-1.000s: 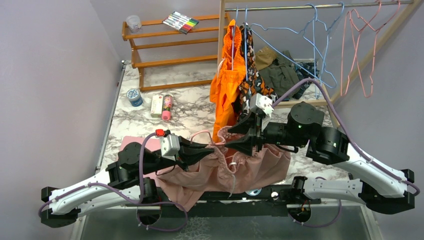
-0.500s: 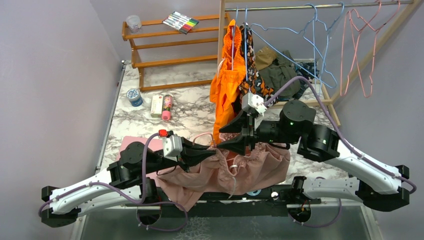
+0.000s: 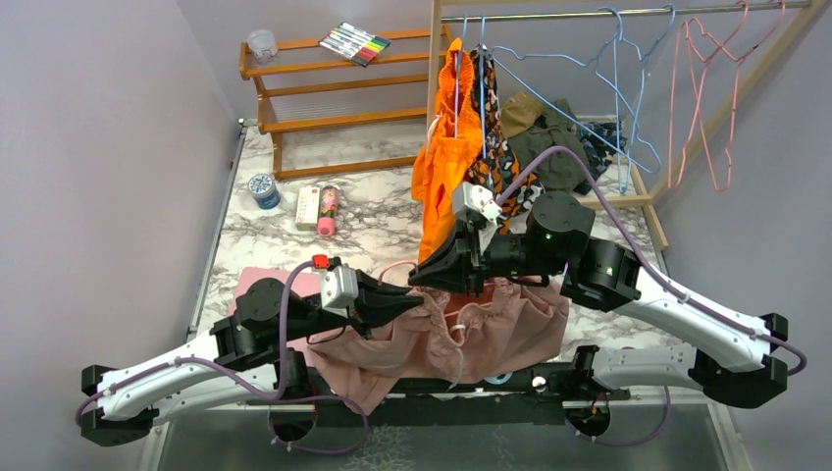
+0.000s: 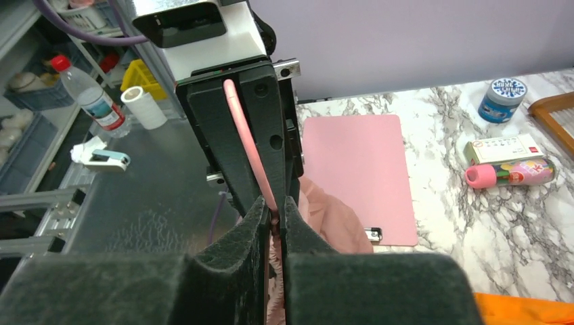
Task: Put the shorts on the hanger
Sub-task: Hang the shorts on the hanger.
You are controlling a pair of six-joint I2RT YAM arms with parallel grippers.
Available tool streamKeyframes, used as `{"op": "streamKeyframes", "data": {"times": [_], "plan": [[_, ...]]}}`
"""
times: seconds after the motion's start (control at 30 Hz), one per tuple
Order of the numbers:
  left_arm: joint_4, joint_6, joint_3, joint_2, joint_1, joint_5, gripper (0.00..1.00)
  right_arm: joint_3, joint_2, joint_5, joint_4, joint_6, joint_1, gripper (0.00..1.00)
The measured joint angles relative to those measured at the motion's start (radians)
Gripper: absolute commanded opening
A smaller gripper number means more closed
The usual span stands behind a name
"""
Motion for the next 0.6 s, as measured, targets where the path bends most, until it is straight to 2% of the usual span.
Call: {"op": "streamKeyframes", "data": {"times": [0.1, 0.2, 0.6], "plan": [[0.000, -0.003, 0.000, -0.003, 0.000, 0.000, 0.03, 0.000, 0.001, 0.002, 0.005, 0.002, 0.000, 0.01], [-0.003, -0.003, 0.000, -0.008, 0.000, 0.000, 0.11, -0.004, -0.002, 0.014, 0.010, 0.000, 0.000, 0.01], [-0.069, -0.011, 0.000, -0.079, 0.000, -0.027, 0.33, -0.040, -0.062, 0.119, 0.016, -0.014, 0.004, 0.01]]}}
